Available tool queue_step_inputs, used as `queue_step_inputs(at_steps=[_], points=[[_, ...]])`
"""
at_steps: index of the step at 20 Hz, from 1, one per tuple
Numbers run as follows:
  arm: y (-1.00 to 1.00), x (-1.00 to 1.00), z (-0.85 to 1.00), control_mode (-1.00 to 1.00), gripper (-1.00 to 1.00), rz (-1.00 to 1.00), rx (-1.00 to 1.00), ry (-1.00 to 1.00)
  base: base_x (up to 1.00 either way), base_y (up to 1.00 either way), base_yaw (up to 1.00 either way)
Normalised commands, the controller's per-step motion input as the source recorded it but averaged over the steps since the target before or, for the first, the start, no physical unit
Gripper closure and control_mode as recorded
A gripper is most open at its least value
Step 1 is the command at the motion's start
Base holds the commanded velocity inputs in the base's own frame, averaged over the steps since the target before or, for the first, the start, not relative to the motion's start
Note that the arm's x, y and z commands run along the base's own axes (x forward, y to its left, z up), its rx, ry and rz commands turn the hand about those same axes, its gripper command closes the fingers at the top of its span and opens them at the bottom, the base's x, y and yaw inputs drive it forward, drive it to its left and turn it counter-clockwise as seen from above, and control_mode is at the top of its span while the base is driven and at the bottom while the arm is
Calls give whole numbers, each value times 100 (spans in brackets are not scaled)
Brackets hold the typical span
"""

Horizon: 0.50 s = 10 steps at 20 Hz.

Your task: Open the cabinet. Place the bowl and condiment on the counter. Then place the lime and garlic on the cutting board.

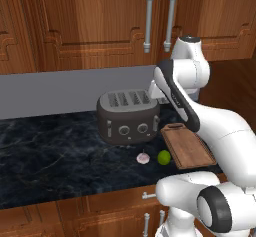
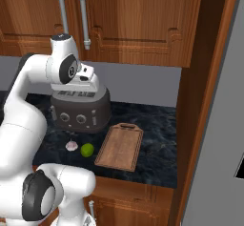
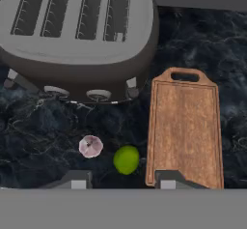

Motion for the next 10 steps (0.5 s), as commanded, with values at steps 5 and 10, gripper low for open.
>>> queue_step_inputs(at_steps=[5, 10], points=[[-21, -29, 32, -100, -100, 0, 2, -24, 0, 0, 0], [-6, -4, 92, -100, -100, 0, 0, -48, 0, 0, 0]])
